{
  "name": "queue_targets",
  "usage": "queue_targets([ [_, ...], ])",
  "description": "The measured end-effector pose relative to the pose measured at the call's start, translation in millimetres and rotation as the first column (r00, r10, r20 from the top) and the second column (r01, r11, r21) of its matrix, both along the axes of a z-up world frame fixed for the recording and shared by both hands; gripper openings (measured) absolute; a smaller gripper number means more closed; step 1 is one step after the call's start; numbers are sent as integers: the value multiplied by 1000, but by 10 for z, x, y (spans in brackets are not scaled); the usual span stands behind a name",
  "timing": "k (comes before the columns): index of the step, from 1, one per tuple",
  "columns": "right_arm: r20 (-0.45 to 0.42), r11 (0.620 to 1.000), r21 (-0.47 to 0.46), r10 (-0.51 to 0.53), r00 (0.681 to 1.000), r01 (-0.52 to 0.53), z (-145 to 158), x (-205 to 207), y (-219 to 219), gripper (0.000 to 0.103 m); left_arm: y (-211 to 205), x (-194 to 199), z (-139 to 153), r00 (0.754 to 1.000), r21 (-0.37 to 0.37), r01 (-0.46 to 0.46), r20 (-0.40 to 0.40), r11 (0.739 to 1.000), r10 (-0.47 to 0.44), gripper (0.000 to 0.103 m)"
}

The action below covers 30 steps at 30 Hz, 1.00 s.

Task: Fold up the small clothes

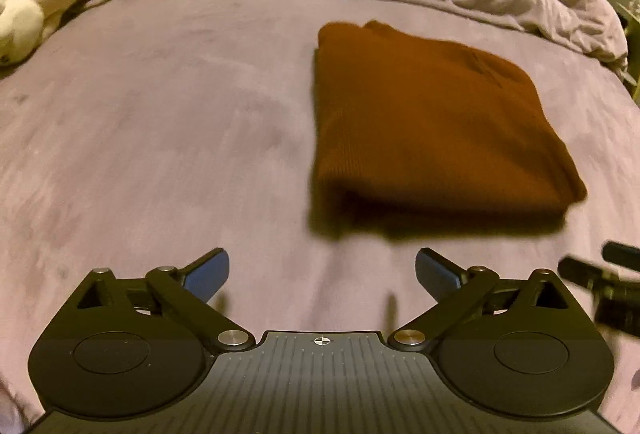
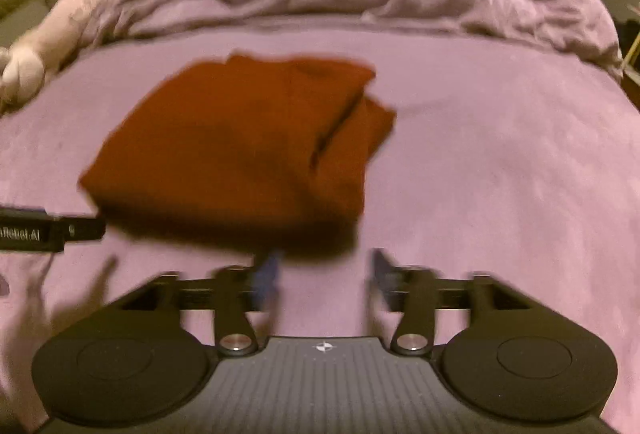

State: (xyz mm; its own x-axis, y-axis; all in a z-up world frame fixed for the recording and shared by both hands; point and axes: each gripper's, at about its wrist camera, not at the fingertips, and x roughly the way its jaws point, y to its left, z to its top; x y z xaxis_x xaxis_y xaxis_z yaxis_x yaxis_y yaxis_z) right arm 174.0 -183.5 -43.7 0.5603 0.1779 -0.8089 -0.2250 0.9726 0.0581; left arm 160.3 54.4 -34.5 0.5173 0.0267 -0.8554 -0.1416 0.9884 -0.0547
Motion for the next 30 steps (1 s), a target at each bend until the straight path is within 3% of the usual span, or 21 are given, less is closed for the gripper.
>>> queue_targets([
  [3, -20, 999, -53, 6, 1000, -7, 87, -300, 71, 99, -39, -210, 70, 1000, 14, -27, -7, 1000, 27, 102],
  [6, -52, 999, -35, 34, 998, -35, 174, -519, 104, 99, -66, -393, 154, 999, 38, -51, 5, 998, 51, 103],
  [12, -146, 999, -47, 0, 989, -7, 322, -604, 222, 99, -130, -503, 329, 1000, 76, -7, 8, 997, 6, 103],
  [15, -140, 1000, -22, -22, 990, 19, 410, -604, 232, 99, -138, -534, 429, 1000, 46, 9, 22, 999, -10, 103],
  [18, -123, 998, -58, -34, 992, 27, 511, -570, 285, 99, -112, -517, 497, 1000, 1, 15, 25, 1000, -15, 103],
  [23, -92, 995, -85, -59, 994, 51, 649, -480, 304, 99, -200, -470, 583, 998, 78, 45, 30, 996, -47, 103],
  [30, -102, 993, -103, -74, 992, 64, 700, -412, 334, 99, -252, -446, 628, 997, 62, 77, 25, 995, -79, 103],
])
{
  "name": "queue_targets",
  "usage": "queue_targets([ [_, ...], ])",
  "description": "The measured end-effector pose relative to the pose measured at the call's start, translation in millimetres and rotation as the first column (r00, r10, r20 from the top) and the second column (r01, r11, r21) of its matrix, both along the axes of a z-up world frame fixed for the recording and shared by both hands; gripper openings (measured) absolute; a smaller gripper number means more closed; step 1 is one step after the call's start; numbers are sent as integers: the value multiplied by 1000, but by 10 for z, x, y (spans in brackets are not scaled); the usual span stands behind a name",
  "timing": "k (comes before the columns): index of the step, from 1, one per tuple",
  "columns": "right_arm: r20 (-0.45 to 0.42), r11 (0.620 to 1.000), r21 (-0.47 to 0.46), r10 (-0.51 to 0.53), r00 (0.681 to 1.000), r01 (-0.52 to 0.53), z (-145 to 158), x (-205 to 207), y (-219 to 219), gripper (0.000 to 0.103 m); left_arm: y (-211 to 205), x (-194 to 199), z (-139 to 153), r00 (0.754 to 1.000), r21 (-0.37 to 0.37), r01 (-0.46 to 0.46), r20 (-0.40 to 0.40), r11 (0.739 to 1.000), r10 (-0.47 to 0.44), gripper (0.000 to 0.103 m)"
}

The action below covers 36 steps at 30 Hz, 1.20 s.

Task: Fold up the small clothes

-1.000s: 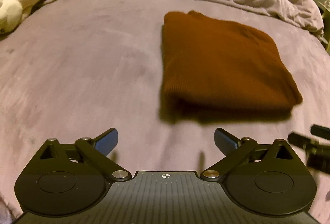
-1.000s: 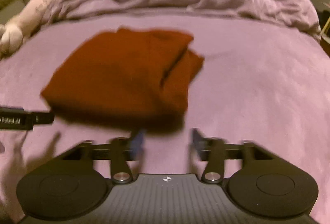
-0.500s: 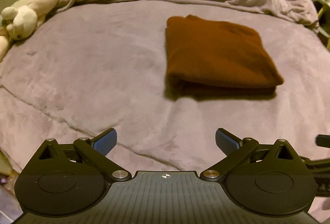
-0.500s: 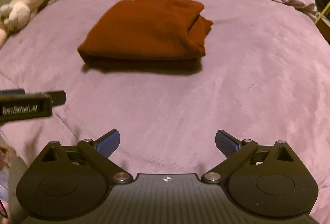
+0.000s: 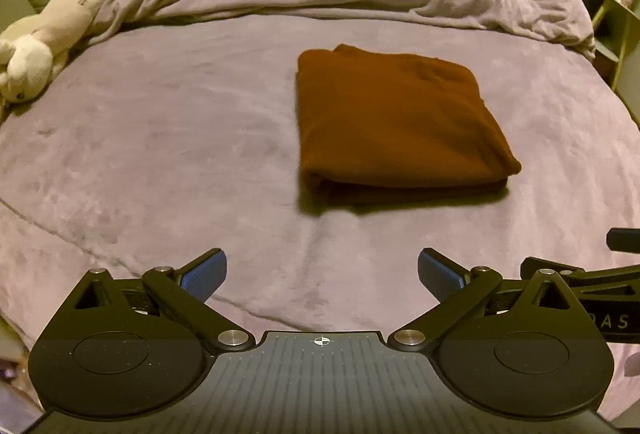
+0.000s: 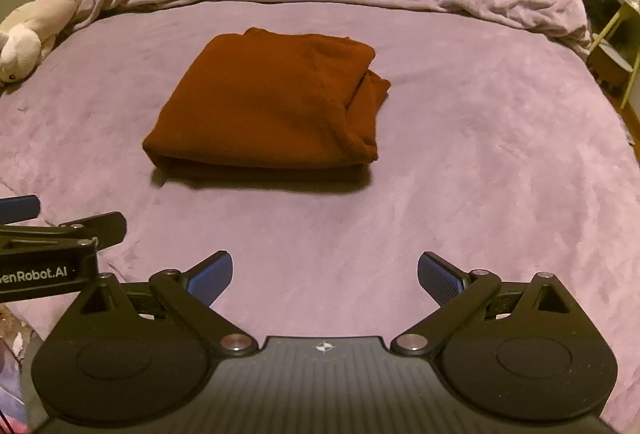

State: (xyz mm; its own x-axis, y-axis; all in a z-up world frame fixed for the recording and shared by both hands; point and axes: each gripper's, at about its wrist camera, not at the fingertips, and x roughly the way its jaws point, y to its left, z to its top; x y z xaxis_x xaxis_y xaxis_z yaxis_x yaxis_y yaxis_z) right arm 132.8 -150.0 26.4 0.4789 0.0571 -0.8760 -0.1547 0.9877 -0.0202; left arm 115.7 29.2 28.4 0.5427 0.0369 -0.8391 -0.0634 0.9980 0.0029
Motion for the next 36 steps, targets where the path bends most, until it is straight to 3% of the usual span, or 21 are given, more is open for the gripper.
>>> queue_targets([
  [36, -1, 999, 28, -33, 999, 33, 80, 5, -51, 99, 7, 29, -17, 998, 9, -24, -58, 1000, 25, 103],
])
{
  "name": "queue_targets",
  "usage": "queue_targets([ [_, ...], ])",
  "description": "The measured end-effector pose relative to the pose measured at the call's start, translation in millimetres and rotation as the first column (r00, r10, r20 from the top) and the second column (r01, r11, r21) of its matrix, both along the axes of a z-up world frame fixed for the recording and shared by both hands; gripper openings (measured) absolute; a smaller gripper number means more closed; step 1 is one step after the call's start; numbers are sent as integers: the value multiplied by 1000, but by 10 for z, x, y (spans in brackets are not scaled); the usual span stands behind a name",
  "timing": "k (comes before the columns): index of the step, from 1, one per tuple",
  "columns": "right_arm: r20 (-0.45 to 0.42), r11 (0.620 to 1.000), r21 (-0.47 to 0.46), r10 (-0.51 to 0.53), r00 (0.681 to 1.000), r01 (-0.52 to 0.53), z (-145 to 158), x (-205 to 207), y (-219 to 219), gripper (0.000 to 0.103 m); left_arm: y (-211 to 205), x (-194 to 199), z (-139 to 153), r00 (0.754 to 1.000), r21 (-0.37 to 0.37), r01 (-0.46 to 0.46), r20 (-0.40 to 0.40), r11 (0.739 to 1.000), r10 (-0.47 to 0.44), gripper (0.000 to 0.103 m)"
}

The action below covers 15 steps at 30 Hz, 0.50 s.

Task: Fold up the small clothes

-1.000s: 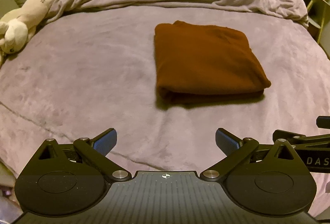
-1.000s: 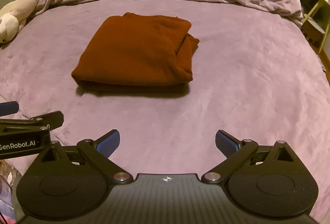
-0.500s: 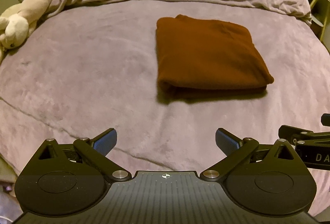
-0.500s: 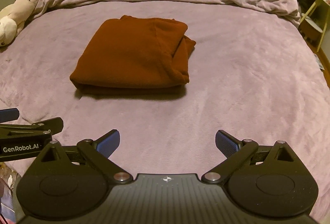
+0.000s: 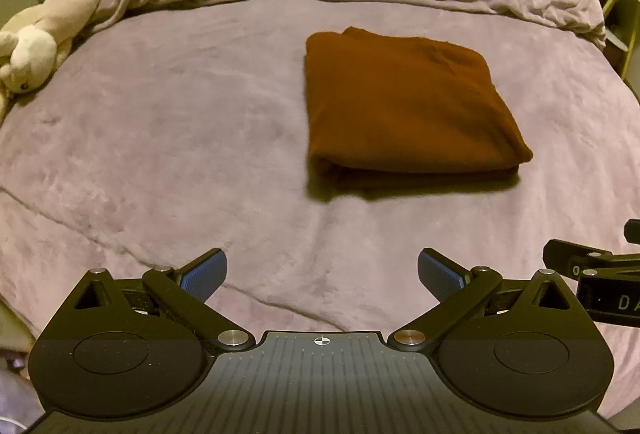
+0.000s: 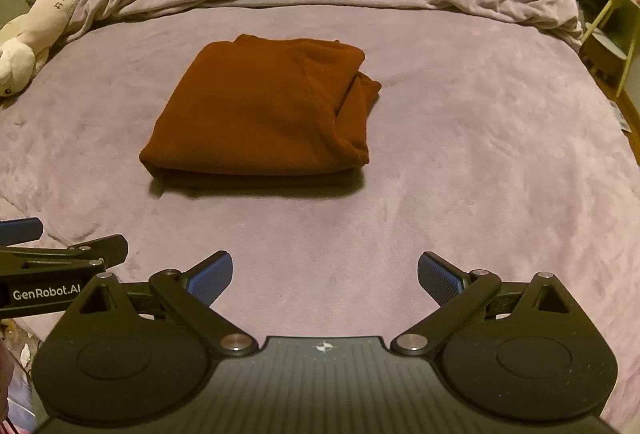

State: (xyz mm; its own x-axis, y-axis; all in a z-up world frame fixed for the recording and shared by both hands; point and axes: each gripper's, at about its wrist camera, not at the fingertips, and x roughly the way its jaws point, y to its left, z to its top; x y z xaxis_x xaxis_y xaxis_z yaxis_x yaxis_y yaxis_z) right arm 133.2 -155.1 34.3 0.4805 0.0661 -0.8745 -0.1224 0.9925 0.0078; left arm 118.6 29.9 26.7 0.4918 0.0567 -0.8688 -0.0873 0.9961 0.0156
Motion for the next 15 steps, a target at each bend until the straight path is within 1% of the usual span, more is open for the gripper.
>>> queue_targets([
  [15, 0, 1000, 0, -6, 1000, 6, 21, -18, -20, 99, 26, 0, -1, 1000, -8, -9, -8, 1000, 9, 103],
])
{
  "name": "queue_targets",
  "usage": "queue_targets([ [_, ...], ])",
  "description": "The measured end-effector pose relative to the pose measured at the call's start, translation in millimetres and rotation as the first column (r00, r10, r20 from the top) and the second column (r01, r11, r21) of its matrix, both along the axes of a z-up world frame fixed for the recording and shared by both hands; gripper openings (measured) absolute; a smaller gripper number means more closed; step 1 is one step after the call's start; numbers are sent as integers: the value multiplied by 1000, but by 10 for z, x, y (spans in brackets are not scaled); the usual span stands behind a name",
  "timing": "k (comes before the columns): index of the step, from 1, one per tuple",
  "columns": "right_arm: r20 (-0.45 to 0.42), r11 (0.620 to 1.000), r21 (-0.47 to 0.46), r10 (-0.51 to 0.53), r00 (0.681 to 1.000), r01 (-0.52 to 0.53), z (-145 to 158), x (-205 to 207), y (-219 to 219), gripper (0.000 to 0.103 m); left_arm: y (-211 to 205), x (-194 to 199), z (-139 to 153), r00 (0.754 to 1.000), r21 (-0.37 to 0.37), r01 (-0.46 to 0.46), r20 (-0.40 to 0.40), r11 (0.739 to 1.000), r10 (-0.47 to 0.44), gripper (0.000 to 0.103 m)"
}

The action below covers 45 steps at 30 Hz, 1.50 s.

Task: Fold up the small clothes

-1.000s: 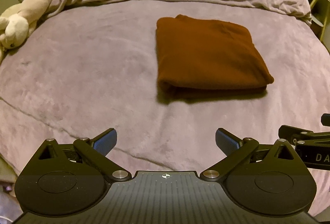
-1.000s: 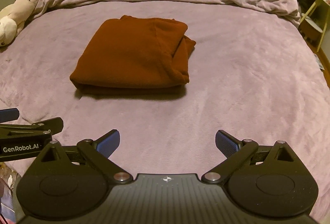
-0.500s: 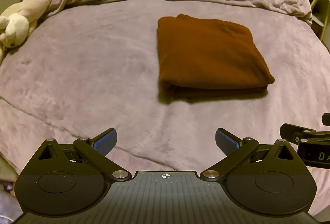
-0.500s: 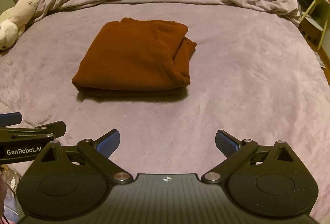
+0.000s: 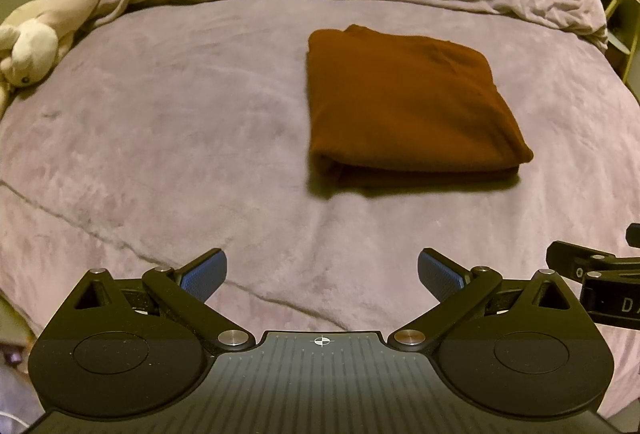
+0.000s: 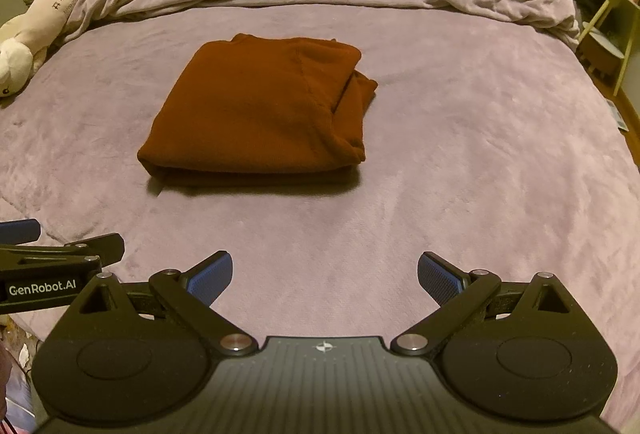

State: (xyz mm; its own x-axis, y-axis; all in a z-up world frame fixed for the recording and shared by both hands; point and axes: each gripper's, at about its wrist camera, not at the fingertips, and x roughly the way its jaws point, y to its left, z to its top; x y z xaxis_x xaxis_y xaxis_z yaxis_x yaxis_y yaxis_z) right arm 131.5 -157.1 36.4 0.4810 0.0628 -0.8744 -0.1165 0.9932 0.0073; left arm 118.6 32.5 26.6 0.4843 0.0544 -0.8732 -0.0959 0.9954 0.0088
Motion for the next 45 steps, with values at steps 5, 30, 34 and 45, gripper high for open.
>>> queue_targets([
  [5, 0, 1000, -2, -1, 1000, 1, -2, 4, -8, 99, -4, -1, 7, 1000, -1, 4, 1, 1000, -4, 103],
  [30, 5, 1000, -7, 6, 1000, -6, 39, -2, 34, 99, -3, -6, 15, 1000, -26, 17, -6, 1000, -17, 103],
  [34, 2, 1000, -9, 5, 1000, -5, 40, -4, 41, 99, -12, -18, 10, 1000, -29, 27, -2, 999, -27, 103],
  [45, -7, 1000, -8, -3, 1000, 3, 9, 3, 2, 99, -17, -5, -19, 1000, -12, 21, -17, 1000, -22, 103],
])
